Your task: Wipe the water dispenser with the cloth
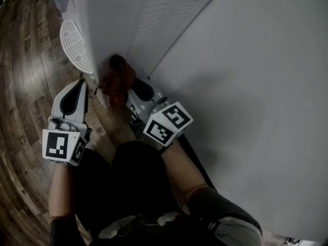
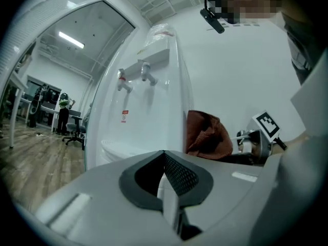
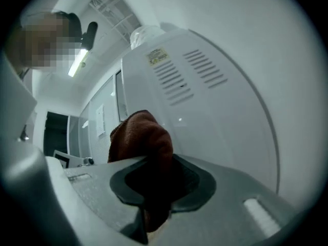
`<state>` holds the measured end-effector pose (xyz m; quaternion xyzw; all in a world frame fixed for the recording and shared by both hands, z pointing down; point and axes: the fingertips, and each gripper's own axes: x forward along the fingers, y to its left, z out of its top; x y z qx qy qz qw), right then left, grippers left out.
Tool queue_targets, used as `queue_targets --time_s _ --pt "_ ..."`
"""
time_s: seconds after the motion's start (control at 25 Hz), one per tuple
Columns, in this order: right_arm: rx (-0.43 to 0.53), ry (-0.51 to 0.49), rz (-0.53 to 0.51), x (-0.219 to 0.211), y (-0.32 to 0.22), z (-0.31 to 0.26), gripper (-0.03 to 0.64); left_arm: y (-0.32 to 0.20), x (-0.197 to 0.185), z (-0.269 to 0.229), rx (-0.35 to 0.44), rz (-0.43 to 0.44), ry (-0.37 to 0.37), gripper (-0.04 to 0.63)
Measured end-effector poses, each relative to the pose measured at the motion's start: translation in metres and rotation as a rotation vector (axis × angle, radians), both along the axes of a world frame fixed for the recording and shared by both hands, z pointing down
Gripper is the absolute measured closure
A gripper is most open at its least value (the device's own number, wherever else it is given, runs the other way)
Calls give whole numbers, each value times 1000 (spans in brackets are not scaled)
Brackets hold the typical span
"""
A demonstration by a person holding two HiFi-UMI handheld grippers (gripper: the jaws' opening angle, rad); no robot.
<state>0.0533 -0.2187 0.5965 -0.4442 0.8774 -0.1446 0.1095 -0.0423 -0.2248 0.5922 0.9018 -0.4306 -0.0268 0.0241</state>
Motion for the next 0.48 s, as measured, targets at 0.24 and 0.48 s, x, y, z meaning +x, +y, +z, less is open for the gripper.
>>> queue_targets --time_s 0.24,0.48 --pt "-88 -51 291 97 -32 22 554 18 35 3 9 100 23 575" --pt "-194 -53 522 169 -51 43 553 30 57 17 -27 185 6 575"
